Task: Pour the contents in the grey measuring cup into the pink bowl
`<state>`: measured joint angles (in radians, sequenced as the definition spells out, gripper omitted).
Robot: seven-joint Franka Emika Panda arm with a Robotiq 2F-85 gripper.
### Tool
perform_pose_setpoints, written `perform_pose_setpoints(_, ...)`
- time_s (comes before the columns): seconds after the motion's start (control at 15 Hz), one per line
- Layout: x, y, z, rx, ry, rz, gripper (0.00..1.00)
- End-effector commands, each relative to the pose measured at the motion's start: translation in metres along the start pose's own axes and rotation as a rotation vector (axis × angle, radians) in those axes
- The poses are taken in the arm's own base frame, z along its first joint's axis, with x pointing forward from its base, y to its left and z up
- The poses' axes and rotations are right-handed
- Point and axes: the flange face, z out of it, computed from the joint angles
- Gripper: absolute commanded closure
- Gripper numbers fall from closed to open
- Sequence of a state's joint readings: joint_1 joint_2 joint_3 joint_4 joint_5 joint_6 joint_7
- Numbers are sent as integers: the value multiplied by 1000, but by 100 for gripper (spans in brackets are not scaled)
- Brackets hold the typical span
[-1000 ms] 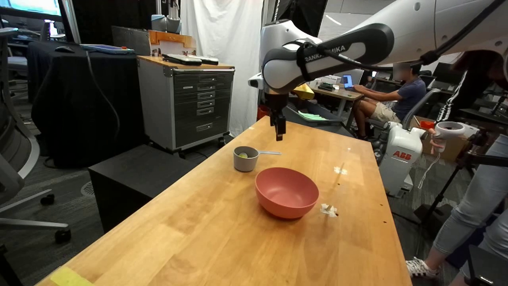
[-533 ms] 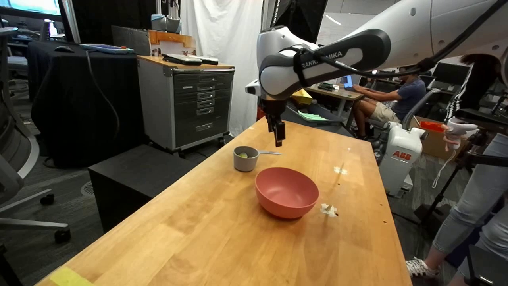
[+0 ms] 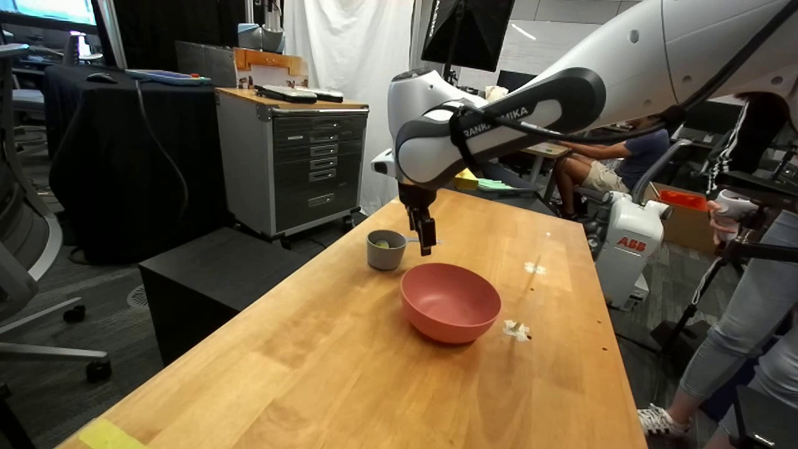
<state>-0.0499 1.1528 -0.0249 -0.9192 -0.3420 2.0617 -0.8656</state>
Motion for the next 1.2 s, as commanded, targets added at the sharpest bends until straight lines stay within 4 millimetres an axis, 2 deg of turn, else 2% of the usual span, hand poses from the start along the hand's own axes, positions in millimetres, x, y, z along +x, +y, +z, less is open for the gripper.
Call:
perform_pose_setpoints(0.0, 30, -53, 13, -18, -14, -16, 0)
perform_pose_setpoints(0.13, 46, -83, 24, -9, -12, -28, 0)
perform_pose_setpoints(0.27, 52, -99, 22, -21, -12, -38, 0)
perform_pose_setpoints(0.6, 43, -104, -15, -23, 15, -27, 0)
perform_pose_setpoints(1.13, -1, -81, -94, -9, 79, 86, 0)
